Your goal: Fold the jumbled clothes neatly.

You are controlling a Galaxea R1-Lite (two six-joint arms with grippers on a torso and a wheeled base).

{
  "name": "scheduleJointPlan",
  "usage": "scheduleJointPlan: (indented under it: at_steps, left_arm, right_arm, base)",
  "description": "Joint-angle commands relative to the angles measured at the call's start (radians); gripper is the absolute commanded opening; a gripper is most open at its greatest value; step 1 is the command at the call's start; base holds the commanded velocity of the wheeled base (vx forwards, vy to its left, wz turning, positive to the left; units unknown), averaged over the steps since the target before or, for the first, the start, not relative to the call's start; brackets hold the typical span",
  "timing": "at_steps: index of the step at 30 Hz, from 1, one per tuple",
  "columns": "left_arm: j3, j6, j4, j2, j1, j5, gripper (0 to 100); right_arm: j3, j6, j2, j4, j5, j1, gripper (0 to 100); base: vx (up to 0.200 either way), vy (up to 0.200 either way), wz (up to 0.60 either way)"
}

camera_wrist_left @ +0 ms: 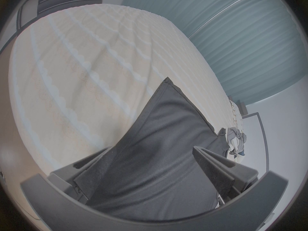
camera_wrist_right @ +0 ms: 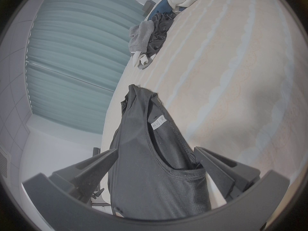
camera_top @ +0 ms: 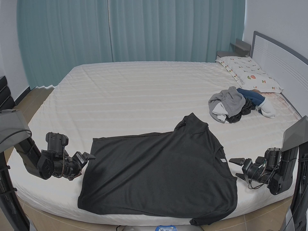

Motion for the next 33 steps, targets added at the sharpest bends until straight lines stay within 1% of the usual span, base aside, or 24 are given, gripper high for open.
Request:
scheduleJointPlan:
  at_steps: [1, 7, 11, 13, 19, 20, 22, 23, 24, 26, 31, 33]
  left_arm:
    - [-0.003, -0.002, 0.0, 0.004, -0.001, -0.001, 100]
    - [-0.031, -0.018, -0.007, 0.017, -0.002, 0.01, 100]
    - [-0.069, -0.069, -0.002, 0.01, -0.004, 0.013, 100]
    - [-0.08, -0.075, 0.0, 0.008, -0.004, 0.013, 100]
    - [-0.188, -0.077, 0.001, 0.045, -0.007, 0.015, 100]
    - [-0.243, -0.075, 0.003, 0.083, -0.009, 0.016, 100]
    - [-0.31, -0.074, 0.013, 0.131, -0.009, 0.027, 100]
    - [-0.321, -0.074, 0.015, 0.137, -0.009, 0.029, 100]
    - [-0.393, -0.074, 0.035, 0.177, -0.009, 0.041, 100]
    - [-0.488, -0.074, 0.07, 0.235, -0.009, 0.05, 100]
    - [-0.691, -0.075, 0.132, 0.344, -0.01, 0.055, 100]
    - [-0.749, -0.075, 0.159, 0.375, -0.016, 0.055, 100]
  right_arm:
    - [0.0, 0.0, -0.001, -0.009, 0.0, -0.001, 100]
    - [-0.005, 0.003, -0.001, -0.009, 0.0, -0.001, 100]
    - [-0.005, 0.006, -0.004, -0.009, 0.002, -0.002, 100]
    - [-0.005, 0.006, -0.004, -0.011, 0.0, -0.002, 100]
    - [-0.005, 0.011, -0.005, -0.011, -0.006, -0.005, 100]
    - [-0.005, 0.011, -0.007, -0.011, -0.007, -0.005, 100]
    - [-0.005, 0.011, -0.005, -0.011, -0.006, -0.005, 100]
    - [-0.005, 0.011, -0.005, -0.011, -0.007, -0.005, 100]
    - [-0.005, 0.011, -0.005, -0.011, -0.006, -0.005, 100]
    - [-0.005, 0.011, -0.005, -0.011, -0.006, -0.005, 100]
    - [-0.005, 0.009, -0.004, -0.011, -0.004, -0.005, 100]
    - [-0.005, 0.009, -0.004, -0.011, -0.004, -0.005, 100]
  base:
    - [0.0, 0.0, 0.0]
    - [0.0, 0.0, 0.0]
    - [0.0, 0.0, 0.0]
    - [0.0, 0.0, 0.0]
    - [0.0, 0.0, 0.0]
    - [0.0, 0.0, 0.0]
    - [0.0, 0.0, 0.0]
    - [0.0, 0.0, 0.0]
    - [0.0, 0.0, 0.0]
    - [0.0, 0.0, 0.0]
    - [0.0, 0.0, 0.0]
    - [0.0, 0.0, 0.0]
